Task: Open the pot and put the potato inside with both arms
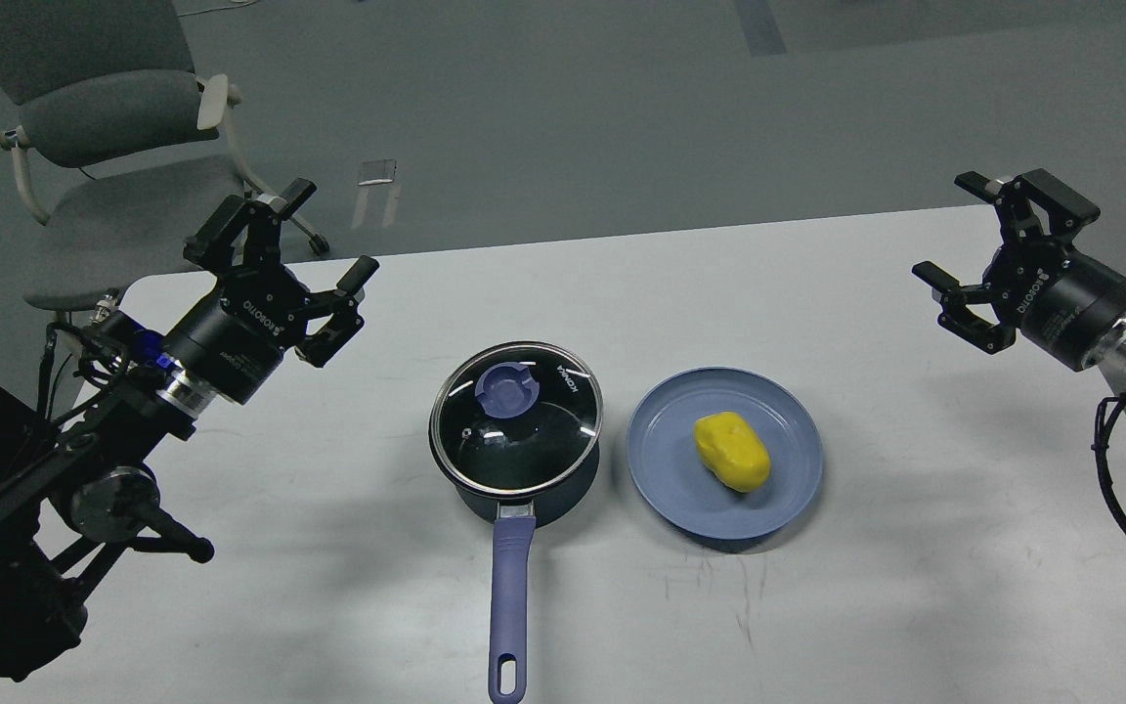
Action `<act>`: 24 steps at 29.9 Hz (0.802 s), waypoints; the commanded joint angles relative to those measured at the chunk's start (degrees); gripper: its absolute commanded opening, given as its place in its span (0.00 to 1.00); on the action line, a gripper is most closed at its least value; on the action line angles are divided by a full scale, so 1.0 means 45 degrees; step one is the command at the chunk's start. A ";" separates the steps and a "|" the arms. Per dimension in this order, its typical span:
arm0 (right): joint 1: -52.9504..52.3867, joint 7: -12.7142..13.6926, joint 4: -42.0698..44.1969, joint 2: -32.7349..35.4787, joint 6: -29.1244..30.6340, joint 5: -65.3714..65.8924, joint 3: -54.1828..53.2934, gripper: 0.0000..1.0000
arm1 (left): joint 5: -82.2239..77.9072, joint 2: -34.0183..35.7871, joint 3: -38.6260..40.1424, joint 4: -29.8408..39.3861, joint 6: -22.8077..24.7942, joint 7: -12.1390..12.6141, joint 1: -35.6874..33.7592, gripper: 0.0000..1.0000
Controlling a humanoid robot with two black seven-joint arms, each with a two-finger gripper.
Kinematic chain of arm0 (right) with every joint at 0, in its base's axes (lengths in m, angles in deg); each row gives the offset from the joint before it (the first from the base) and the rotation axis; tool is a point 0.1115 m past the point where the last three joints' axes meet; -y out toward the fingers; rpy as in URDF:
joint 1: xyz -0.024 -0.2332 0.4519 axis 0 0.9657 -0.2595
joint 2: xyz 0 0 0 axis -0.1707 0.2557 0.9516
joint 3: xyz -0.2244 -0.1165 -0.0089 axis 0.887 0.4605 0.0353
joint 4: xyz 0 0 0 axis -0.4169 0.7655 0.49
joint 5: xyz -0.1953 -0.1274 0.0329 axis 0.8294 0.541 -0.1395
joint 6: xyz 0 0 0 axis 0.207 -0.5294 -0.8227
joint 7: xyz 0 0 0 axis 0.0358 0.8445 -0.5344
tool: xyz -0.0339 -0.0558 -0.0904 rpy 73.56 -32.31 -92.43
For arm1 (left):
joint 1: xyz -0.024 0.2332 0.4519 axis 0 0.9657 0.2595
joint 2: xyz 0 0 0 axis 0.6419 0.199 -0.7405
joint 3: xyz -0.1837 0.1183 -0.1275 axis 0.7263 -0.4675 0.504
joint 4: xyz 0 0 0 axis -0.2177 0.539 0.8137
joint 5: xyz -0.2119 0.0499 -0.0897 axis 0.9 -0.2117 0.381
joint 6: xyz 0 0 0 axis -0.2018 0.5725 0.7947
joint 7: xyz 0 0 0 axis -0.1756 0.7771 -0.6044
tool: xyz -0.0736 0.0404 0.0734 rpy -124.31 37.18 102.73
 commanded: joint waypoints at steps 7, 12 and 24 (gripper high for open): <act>0.0019 0.0002 0.0132 -0.0021 0.0021 0.0012 -0.0005 1.00 | -0.0010 0.0037 0.0007 -0.0154 0.0000 0.0002 0.0097 0.98; -0.0020 0.0002 0.0132 -0.0177 0.0041 0.0052 -0.0005 1.00 | -0.0147 0.0193 -0.0032 -0.0837 0.0000 0.0033 -0.0332 0.98; -0.0020 0.0002 0.0366 -0.0080 0.0802 0.0032 -0.0318 1.00 | -0.0167 0.0291 -0.0052 -0.0858 0.0000 0.0072 -0.0509 0.98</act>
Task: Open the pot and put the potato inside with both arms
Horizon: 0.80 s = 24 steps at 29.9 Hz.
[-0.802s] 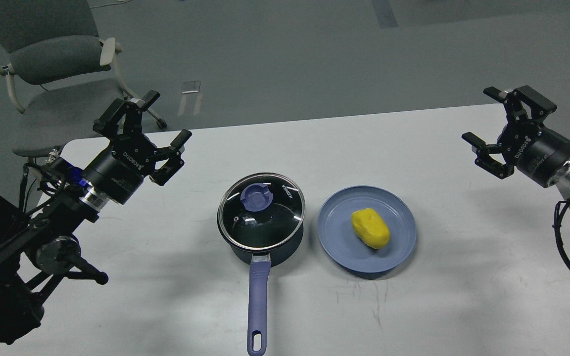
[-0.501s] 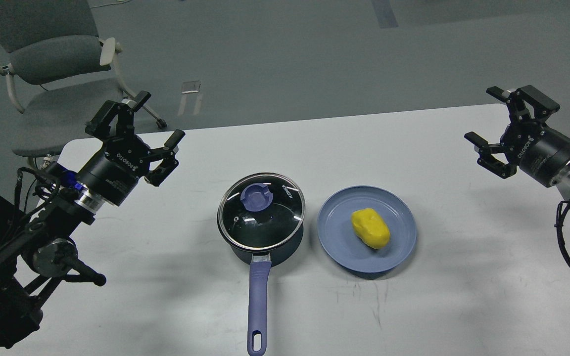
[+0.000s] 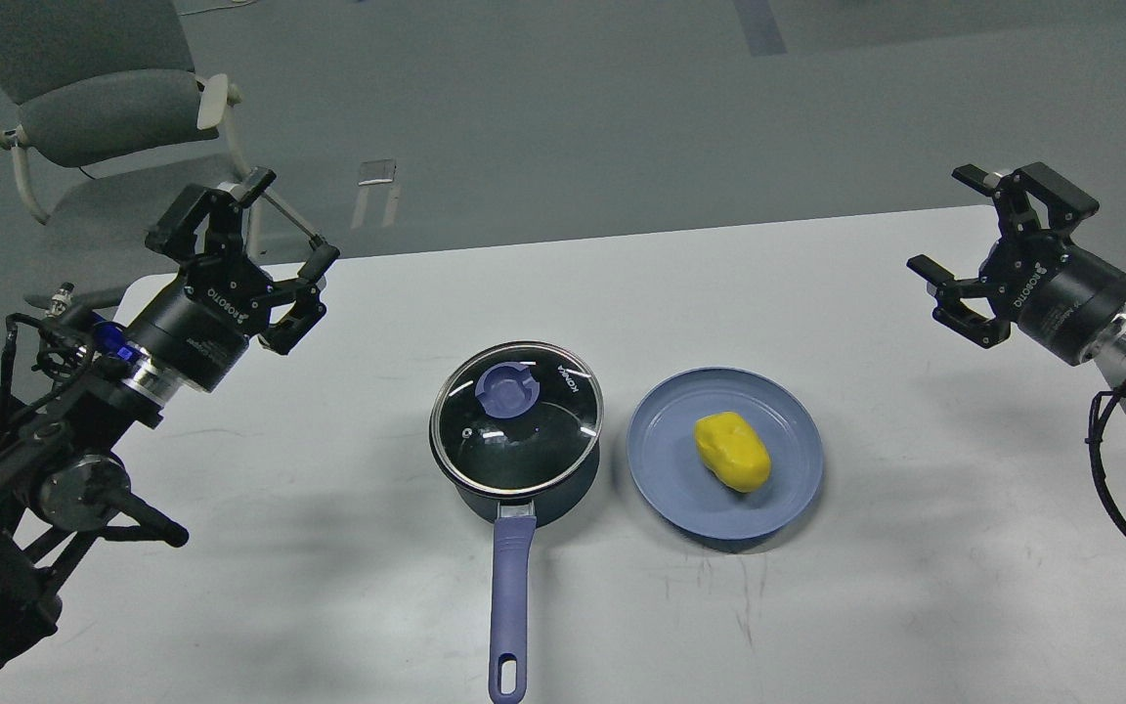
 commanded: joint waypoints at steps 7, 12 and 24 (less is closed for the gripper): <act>0.0108 0.0000 0.0278 0.0179 0.0212 0.0056 0.0110 1.00 | -0.0684 0.0054 0.0009 0.0020 0.0001 -0.0069 -0.0025 0.98; 0.0343 0.0000 0.0318 0.0297 0.0271 0.0075 0.0110 1.00 | -0.1387 0.0444 0.0028 0.0448 0.0001 -0.0069 0.0034 0.98; 0.0343 0.0000 0.0317 0.0277 0.0193 0.0056 0.0012 1.00 | -0.6927 0.1383 0.0341 0.3083 0.0001 -0.0069 -0.0452 0.98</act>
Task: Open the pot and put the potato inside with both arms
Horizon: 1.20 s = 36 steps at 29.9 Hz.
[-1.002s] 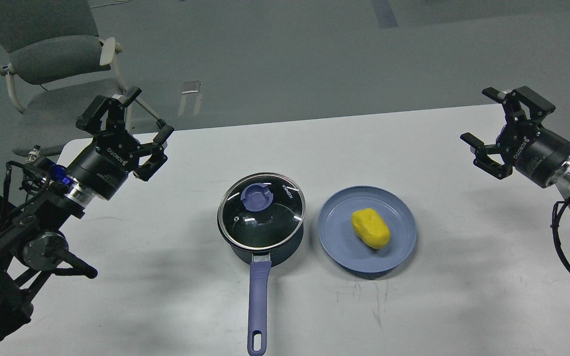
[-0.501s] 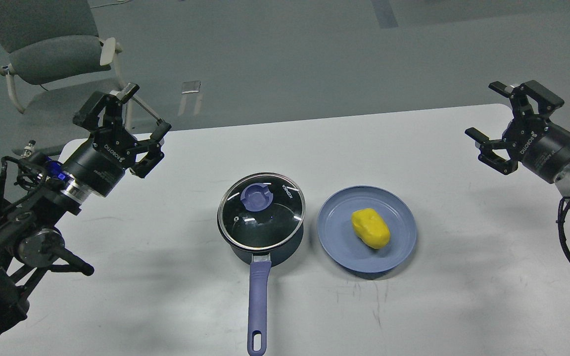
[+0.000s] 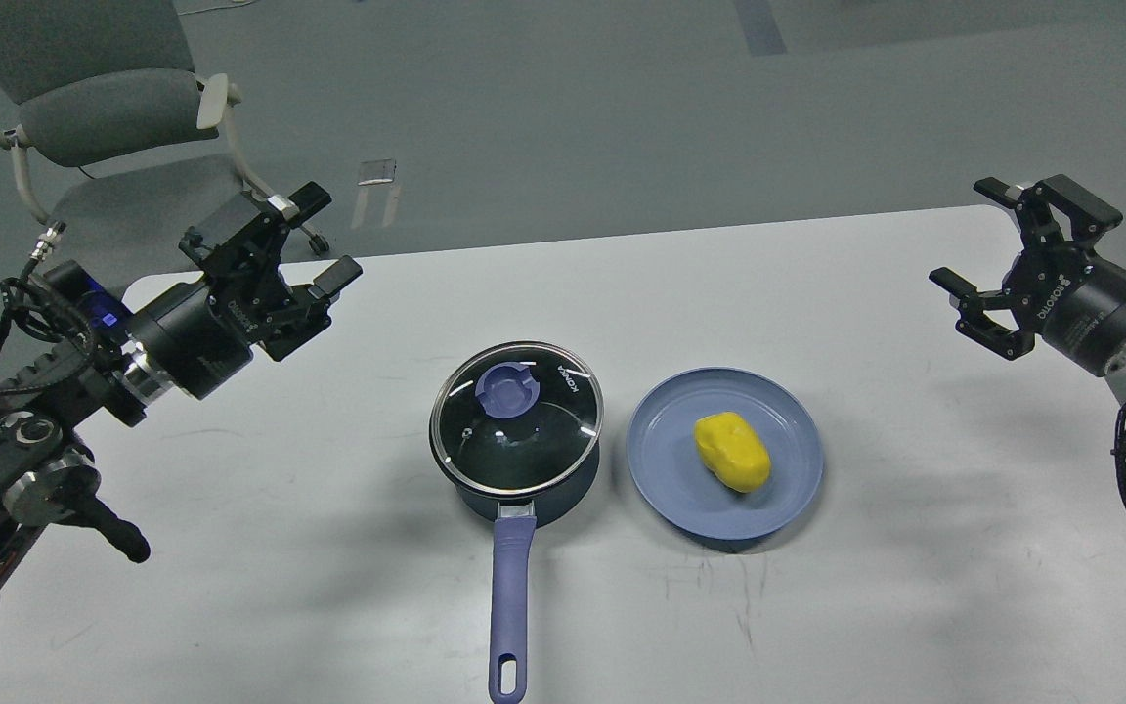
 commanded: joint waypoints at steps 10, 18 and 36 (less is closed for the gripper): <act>-0.0020 0.0000 0.0019 0.0010 -0.0122 -0.0001 -0.0026 1.00 | -0.8987 -0.0380 -0.0251 0.2076 -0.0835 0.0002 -0.1644 0.98; -0.0020 0.0000 0.0019 0.0010 -0.0220 0.0018 0.0013 1.00 | -1.4649 -0.1434 -0.1516 0.1433 -0.1867 0.0002 -0.2503 0.98; 0.0078 0.0000 0.0000 0.0010 -0.0240 -0.0001 -0.0007 1.00 | -1.7430 -0.2001 -0.3474 0.0806 -0.2554 0.0002 -0.2797 0.98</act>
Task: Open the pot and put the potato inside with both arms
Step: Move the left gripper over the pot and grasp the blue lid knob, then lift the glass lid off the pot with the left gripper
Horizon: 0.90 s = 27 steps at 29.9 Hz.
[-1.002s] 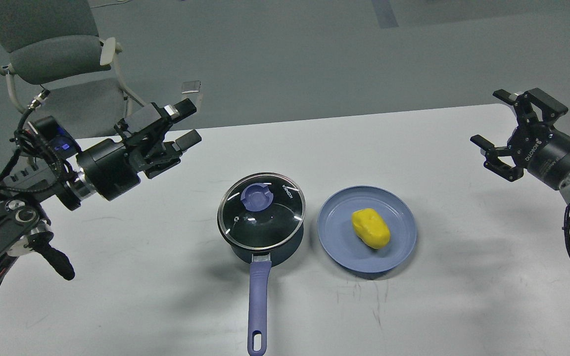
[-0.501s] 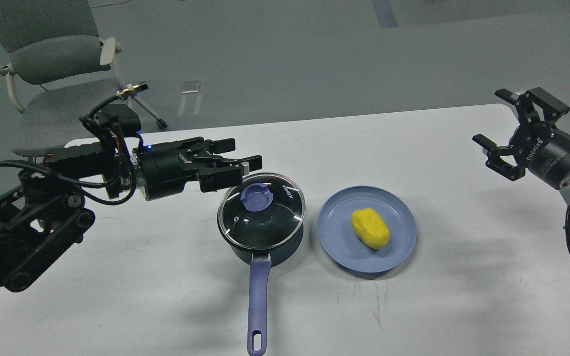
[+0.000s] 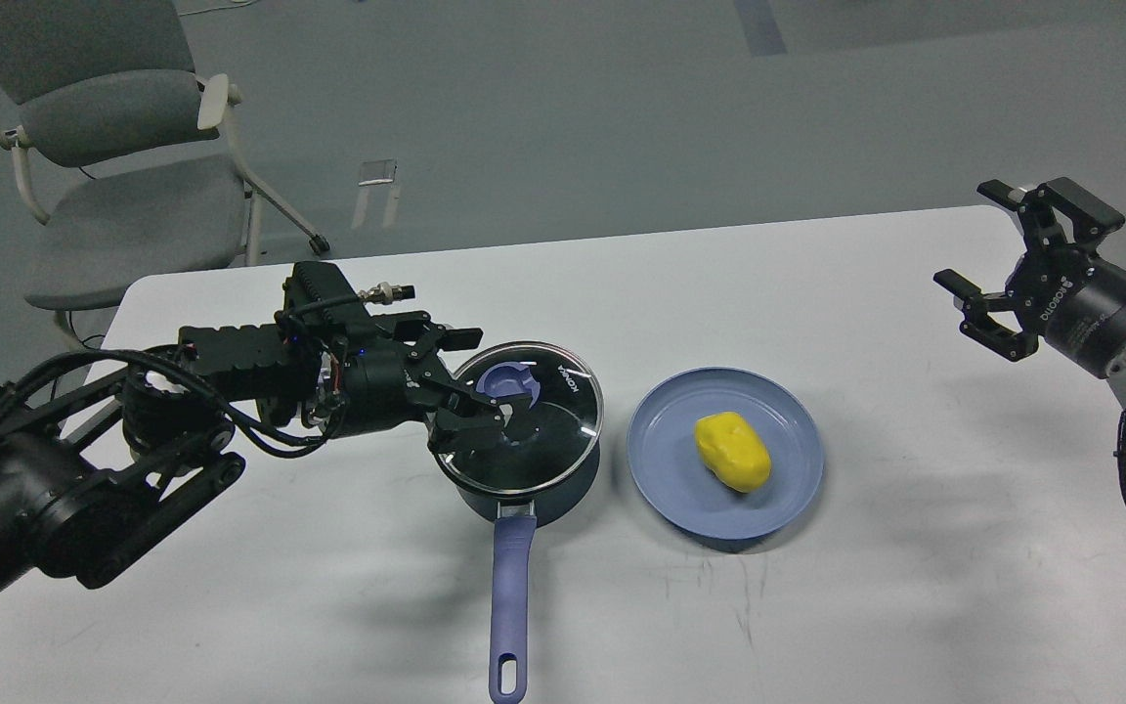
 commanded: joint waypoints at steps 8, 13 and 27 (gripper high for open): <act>0.0004 0.0000 -0.0003 -0.0020 -0.0001 0.0000 -0.0019 1.00 | -0.0388 -0.0230 -0.0045 -0.0383 -0.0038 0.0004 0.0105 0.97; 0.0004 0.0000 0.0016 -0.0020 0.0018 0.0019 -0.0019 1.00 | -0.0447 -0.0425 -0.0142 -0.0442 -0.0039 0.0004 0.0124 0.97; 0.0023 0.0000 -0.0003 -0.0020 -0.0001 0.0000 0.0000 1.00 | -0.0471 -0.0602 -0.0377 -0.0599 -0.0272 0.0073 0.0124 0.40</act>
